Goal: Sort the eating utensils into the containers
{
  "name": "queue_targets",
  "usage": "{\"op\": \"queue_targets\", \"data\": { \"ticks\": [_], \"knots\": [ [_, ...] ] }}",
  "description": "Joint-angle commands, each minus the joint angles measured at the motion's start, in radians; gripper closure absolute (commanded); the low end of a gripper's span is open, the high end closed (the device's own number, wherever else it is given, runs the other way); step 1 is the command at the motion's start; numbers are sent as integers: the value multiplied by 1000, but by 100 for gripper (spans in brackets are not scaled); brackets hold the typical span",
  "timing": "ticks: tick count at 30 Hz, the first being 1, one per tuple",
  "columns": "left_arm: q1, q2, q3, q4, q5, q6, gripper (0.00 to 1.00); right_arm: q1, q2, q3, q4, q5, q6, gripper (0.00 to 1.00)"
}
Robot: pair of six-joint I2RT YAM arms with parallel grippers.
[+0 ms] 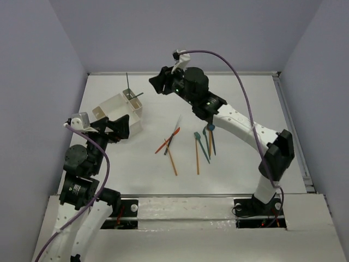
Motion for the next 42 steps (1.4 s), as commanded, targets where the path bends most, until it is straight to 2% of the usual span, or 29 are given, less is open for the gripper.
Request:
{"op": "queue_targets", "data": {
  "ticks": [1, 3, 4, 6, 9, 10, 11, 13, 14, 16, 21, 23, 25, 27, 31, 42],
  "knots": [
    [4, 39, 4, 20, 26, -11, 1, 22, -158, -231, -294, 10, 54, 61],
    [4, 97, 30, -40, 83, -54, 4, 22, -248, -431, -311, 62, 83, 61],
    [4, 113, 28, -57, 124, -77, 7, 22, -297, -496, -326, 115, 103, 65],
    [4, 139, -19, -53, 236, -169, 12, 22, -451, -651, -369, 155, 141, 66],
    [4, 159, -97, 24, 373, -302, 21, 22, -584, -722, -458, 186, 163, 63],
    [-8, 169, -170, 62, 393, -340, 24, 22, -608, -748, -516, 206, 163, 60],
    [-60, 179, -203, 88, 393, -374, 29, 22, -626, -757, -547, 218, 169, 59],
    [-163, 225, -265, 155, 312, -442, 30, 22, -672, -791, -613, 243, 172, 58],
    [-289, 246, -271, 165, 196, -454, 30, 22, -689, -803, -624, 249, 178, 57],
    [-417, 344, -265, 179, 34, -476, 31, 22, -750, -845, -642, 263, 183, 57],
    [-482, 619, -243, 242, -39, -491, 38, -1, -871, -908, -647, 246, 180, 58],
    [-511, 720, -226, 251, -88, -499, 46, -1, -911, -932, -645, 239, 178, 58],
    [-550, 772, -196, 247, -131, -502, 51, -10, -936, -948, -645, 223, 178, 58],
    [-562, 832, -173, 233, -188, -511, 52, -10, -951, -971, -631, 197, 178, 58],
    [-587, 897, -139, 210, -277, -514, 54, -10, -976, -1009, -601, 137, 180, 59],
    [-625, 1044, -55, 144, -368, -499, 63, -10, -988, -1049, -552, 97, 181, 59]
  ]
}}
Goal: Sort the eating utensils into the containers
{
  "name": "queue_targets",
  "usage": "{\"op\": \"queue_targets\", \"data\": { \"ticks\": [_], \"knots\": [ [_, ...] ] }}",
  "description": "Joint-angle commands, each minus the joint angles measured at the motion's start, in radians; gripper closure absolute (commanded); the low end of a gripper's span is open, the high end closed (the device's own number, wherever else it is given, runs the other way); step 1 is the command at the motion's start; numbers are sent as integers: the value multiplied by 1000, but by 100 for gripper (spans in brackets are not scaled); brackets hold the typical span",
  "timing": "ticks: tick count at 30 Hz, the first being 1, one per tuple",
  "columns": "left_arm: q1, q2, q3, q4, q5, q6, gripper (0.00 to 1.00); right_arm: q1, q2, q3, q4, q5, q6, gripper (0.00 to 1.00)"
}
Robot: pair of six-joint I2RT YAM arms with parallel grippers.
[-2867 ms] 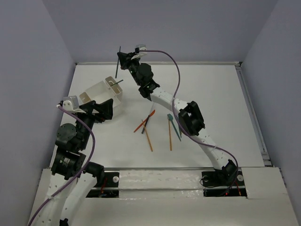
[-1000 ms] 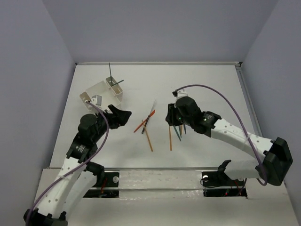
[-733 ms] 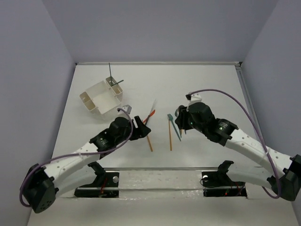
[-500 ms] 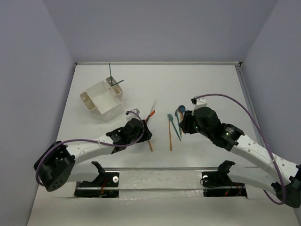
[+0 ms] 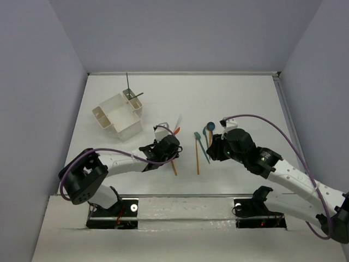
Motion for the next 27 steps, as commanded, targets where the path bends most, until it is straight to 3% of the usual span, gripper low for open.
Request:
{"op": "queue_targets", "data": {
  "ticks": [1, 6, 11, 18, 27],
  "knots": [
    [-9, 24, 37, -41, -81, -1, 63, -7, -24, -9, 65, -19, 0, 59],
    [-18, 4, 34, -63, -113, -10, 63, -7, -27, -19, 65, -18, -2, 59],
    [-38, -63, 17, -75, -145, -14, 51, -7, -19, -38, 89, -36, 3, 59],
    [-38, -22, 22, -60, -119, 7, 53, -7, -22, -41, 111, -52, 6, 59],
    [-81, 153, 191, -141, -211, 67, 59, -7, -62, -73, 115, -56, 18, 59]
  ]
}}
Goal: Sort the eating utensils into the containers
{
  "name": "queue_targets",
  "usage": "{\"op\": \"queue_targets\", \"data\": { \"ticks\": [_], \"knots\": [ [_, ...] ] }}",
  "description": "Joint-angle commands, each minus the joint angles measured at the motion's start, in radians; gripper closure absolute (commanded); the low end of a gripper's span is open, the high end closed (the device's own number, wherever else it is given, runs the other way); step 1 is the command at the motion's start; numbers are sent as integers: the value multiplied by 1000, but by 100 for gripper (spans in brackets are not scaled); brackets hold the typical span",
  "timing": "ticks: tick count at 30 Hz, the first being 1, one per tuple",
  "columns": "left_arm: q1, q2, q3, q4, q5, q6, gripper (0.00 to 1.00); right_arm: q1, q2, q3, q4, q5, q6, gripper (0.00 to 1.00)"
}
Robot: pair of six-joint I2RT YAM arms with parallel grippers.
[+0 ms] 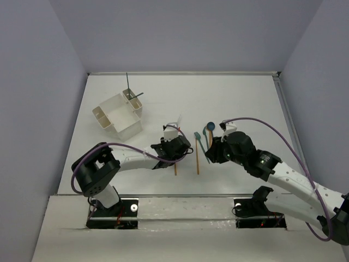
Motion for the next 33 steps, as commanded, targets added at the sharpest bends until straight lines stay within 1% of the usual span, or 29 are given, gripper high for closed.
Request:
{"op": "queue_targets", "data": {
  "ticks": [1, 5, 8, 13, 14, 17, 19, 20, 21, 22, 25, 26, 30, 32, 33],
  "knots": [
    [-11, 55, 93, -49, -84, 43, 60, -7, -54, -25, 45, -13, 16, 59],
    [-11, 119, 132, -77, -135, 52, 63, -7, -79, -43, 48, -24, 24, 59],
    [-11, 156, 144, -86, -147, 55, 65, -7, -88, -51, 51, -29, 27, 59],
    [-11, 179, 143, -92, -155, 58, 67, -7, -96, -57, 53, -32, 29, 59],
    [-11, 185, 144, -95, -155, 60, 69, -7, -96, -59, 54, -32, 29, 59],
    [-11, 207, 138, -86, -138, 58, 72, -7, -97, -56, 56, -32, 30, 59],
    [-11, 216, 129, -65, -116, 60, 76, -7, -100, -53, 56, -35, 32, 59],
    [-11, 220, 126, -60, -107, 58, 81, -7, -102, -53, 59, -35, 32, 59],
    [-11, 220, 123, -49, -103, 55, 83, -7, -106, -54, 60, -35, 33, 59],
    [-11, 219, 115, -43, -101, 54, 89, -7, -106, -53, 59, -33, 33, 59],
    [-11, 205, 107, -29, -93, 49, 99, -7, -113, -50, 57, -36, 35, 59],
    [-11, 201, 107, -28, -92, 48, 100, -7, -114, -50, 57, -36, 35, 59],
    [-11, 142, 97, -6, -69, 55, 100, -7, -126, -50, 59, -32, 35, 59],
    [-20, 66, 87, 32, -70, 67, 100, -7, -131, -51, 59, -27, 36, 59],
    [-20, -4, 84, 58, -70, 74, 100, -7, -135, -54, 60, -26, 36, 59]
  ]
}}
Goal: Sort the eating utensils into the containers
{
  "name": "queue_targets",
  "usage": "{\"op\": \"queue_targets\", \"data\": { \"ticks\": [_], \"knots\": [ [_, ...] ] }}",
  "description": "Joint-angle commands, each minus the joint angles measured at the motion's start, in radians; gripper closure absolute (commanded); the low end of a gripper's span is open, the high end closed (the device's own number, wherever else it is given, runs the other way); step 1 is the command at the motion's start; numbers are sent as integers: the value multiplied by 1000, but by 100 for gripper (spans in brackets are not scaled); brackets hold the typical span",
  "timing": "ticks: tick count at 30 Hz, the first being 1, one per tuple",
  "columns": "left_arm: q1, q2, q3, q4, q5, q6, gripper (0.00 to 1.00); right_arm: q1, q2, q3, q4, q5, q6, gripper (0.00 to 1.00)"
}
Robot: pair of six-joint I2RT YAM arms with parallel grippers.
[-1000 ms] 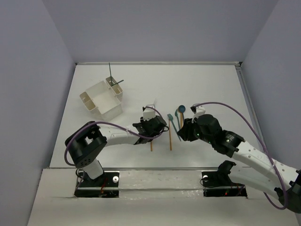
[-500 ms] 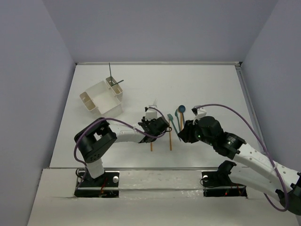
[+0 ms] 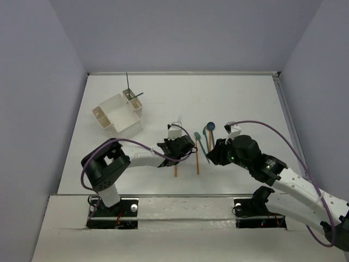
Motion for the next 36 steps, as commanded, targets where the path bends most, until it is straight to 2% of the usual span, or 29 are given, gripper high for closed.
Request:
{"op": "queue_targets", "data": {
  "ticks": [1, 6, 10, 12, 13, 14, 16, 20, 23, 26, 30, 36],
  "knots": [
    [-12, -213, -33, 63, 20, 21, 100, -4, -26, 4, 54, 2, 9, 59],
    [8, -439, -8, 76, -97, 112, 100, -4, -38, -7, 80, 7, 12, 59],
    [141, -524, 53, 103, -122, 222, 100, -4, -41, -20, 134, 1, 12, 59],
    [272, -533, 99, 152, -128, 276, 100, -4, -44, -36, 164, 1, 14, 59],
    [360, -522, 152, 159, -116, 322, 100, -4, -44, -43, 189, 2, 12, 59],
    [393, -509, 186, 162, -115, 346, 100, -4, -43, -45, 195, 1, 11, 59],
    [442, -449, 293, 166, -118, 432, 100, -4, -40, -48, 206, -2, 3, 58],
    [534, -343, 415, 244, -153, 598, 100, -4, -67, -60, 212, 2, 3, 58],
    [625, -230, 495, 293, -152, 656, 100, -4, -90, -74, 224, -2, 6, 57],
    [663, -130, 536, 373, -150, 696, 100, -4, -96, -88, 255, -6, 0, 56],
    [698, 0, 575, 503, -171, 831, 100, -4, -76, -103, 298, -16, -8, 56],
    [717, 128, 628, 634, -181, 949, 100, -4, -75, -125, 350, -44, -6, 55]
  ]
}}
